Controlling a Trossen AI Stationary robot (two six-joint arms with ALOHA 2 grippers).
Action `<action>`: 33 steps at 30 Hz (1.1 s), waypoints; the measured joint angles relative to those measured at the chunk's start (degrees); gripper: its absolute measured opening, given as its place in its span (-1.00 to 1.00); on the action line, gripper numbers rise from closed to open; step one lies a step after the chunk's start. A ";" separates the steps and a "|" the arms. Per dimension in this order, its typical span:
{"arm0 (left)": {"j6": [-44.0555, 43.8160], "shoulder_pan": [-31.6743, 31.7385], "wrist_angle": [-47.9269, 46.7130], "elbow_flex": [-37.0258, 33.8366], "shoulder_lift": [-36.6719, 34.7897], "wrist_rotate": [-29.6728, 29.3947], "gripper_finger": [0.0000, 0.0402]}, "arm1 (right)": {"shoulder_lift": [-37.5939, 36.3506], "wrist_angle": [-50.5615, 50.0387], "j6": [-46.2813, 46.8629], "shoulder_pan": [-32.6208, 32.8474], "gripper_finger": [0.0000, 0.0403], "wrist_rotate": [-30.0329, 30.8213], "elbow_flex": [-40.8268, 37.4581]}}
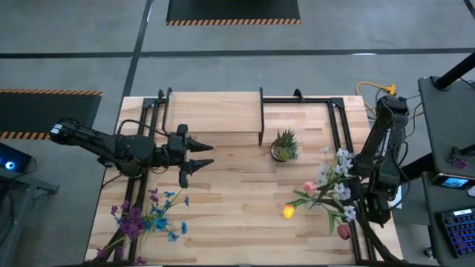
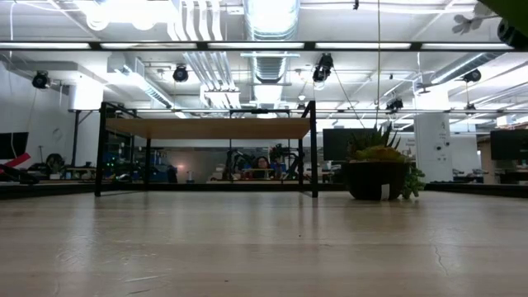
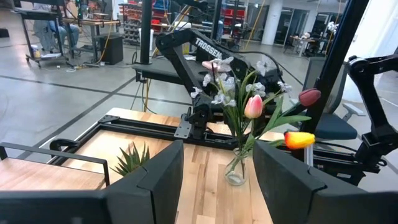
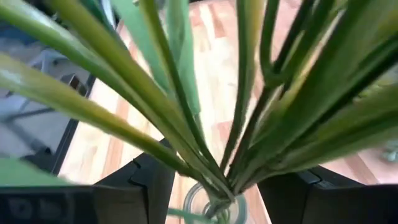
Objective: Pick and place flowers into a vace then onto a shelf
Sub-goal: Put the white flowers into the right transparent vase, then put the right transparent flower vase on the shelf
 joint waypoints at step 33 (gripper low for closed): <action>0.02 -0.02 0.20 0.00 1.50 0.00 -0.12 | 3.10 -17.44 7.69 0.07 -0.06 -33.46 7.91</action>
